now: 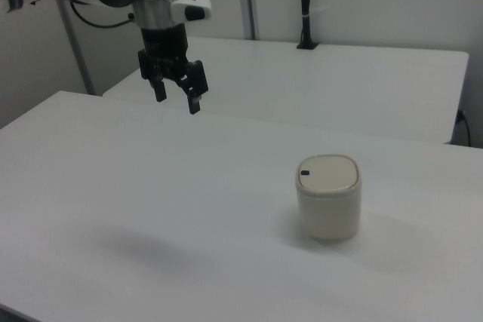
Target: Open the trash bin
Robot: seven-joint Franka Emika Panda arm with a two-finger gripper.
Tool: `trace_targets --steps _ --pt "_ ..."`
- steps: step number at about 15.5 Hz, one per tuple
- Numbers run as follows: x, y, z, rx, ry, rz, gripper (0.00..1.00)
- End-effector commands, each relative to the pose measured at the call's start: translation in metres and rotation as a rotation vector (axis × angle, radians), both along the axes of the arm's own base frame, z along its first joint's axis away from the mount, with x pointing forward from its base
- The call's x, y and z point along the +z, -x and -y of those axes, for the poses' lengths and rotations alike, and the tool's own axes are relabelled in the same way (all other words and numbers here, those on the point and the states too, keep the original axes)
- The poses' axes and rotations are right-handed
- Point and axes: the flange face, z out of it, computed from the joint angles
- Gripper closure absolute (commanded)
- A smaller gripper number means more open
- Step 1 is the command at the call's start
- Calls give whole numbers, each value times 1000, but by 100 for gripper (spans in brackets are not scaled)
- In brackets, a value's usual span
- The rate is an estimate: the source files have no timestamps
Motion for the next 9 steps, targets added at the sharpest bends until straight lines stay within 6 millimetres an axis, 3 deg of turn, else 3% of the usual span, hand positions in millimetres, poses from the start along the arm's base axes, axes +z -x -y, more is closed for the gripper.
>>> trace_targets --steps 1,9 --pt "8 8 -2 3 -13 13 0" --pt "12 1 -6 23 0 38 0"
